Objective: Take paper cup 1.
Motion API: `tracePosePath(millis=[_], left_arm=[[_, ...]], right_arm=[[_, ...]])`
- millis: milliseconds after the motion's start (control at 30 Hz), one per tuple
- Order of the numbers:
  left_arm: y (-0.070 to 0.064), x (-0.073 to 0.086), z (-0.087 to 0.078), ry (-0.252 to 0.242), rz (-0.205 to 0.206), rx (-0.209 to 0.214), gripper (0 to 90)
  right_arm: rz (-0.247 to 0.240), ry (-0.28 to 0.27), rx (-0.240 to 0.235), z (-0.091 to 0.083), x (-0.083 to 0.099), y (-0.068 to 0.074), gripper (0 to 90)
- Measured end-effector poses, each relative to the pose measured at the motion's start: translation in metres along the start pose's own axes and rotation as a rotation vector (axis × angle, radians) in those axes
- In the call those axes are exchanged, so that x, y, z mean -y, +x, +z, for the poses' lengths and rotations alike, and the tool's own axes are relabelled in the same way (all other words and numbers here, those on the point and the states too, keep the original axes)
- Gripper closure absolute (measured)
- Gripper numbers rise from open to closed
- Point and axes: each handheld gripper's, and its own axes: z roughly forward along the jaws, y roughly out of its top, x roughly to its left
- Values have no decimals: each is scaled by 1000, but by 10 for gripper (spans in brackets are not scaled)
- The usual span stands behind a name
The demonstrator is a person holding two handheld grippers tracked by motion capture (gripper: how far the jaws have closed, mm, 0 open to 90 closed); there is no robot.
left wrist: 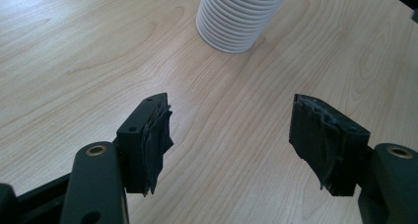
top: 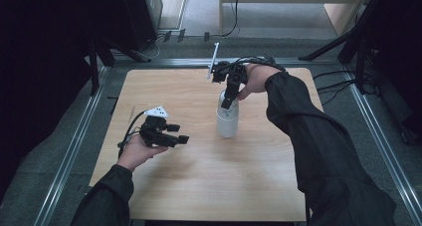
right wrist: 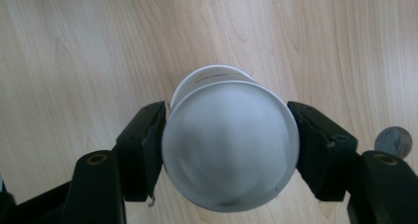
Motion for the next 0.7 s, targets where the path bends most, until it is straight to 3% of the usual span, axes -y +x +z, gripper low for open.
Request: tracePosePath(millis=[700], left_arm=[[0,0,0,0,0,0,319]], right_arm=[[-4,13,8,-1,1,0,355]])
